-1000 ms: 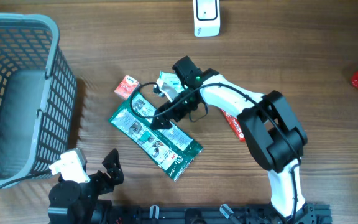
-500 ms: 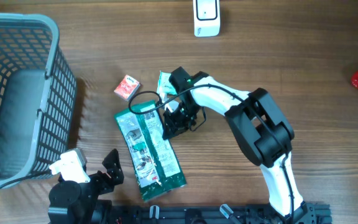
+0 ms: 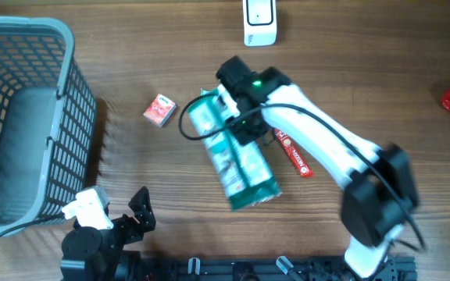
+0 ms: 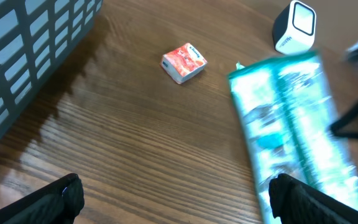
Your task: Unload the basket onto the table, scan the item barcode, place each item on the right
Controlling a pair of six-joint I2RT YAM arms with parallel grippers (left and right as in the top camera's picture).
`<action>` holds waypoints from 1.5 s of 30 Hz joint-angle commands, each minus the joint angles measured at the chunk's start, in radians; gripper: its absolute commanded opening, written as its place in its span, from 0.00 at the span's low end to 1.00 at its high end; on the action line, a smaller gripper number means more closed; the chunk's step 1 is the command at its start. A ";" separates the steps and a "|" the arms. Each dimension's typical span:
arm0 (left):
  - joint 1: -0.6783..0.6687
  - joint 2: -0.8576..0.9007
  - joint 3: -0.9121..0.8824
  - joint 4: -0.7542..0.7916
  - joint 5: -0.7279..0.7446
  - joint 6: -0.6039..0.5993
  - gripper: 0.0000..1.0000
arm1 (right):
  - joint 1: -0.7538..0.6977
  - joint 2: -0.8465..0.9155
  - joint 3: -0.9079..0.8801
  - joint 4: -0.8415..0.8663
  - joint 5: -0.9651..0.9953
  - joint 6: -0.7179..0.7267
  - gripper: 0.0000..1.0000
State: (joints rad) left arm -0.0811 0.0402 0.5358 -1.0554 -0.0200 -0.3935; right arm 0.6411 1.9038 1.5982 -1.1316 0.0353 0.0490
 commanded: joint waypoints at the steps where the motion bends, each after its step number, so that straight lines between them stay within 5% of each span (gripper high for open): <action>1: 0.006 -0.004 -0.001 0.002 0.004 0.020 1.00 | -0.004 -0.119 0.025 -0.010 0.438 0.072 0.04; 3: 0.006 -0.004 -0.001 0.002 0.004 0.020 1.00 | -0.003 -0.135 0.025 0.002 0.624 0.153 0.04; 10: 0.006 -0.004 -0.001 0.002 0.004 0.020 1.00 | 0.030 -0.015 0.013 0.072 0.615 0.216 0.04; 16: 0.006 -0.004 -0.001 0.002 0.004 0.020 1.00 | 0.228 0.193 0.013 0.043 0.593 0.215 0.05; 22: 0.006 -0.004 -0.001 0.002 0.004 0.020 1.00 | 0.420 0.221 0.013 0.090 0.581 0.246 0.04; 29: 0.006 -0.004 -0.001 0.002 0.004 0.020 1.00 | 0.362 0.212 0.044 0.123 0.435 0.321 0.06; 31: 0.006 -0.004 -0.001 0.002 0.004 0.020 1.00 | 0.328 0.211 0.045 0.125 0.435 0.320 0.38; 32: 0.006 -0.004 -0.001 0.002 0.004 0.020 1.00 | 0.305 0.211 0.044 0.121 0.435 0.320 0.74; 33: 0.006 -0.004 -0.001 0.002 0.004 0.020 1.00 | 0.290 0.211 0.044 0.119 0.435 0.320 1.00; 45: 0.006 -0.004 -0.001 0.002 0.004 0.020 1.00 | 0.237 0.215 -0.035 0.125 0.299 0.394 1.00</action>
State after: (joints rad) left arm -0.0811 0.0402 0.5358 -1.0554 -0.0196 -0.3935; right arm 0.8753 2.1235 1.6039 -1.0058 0.4168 0.4011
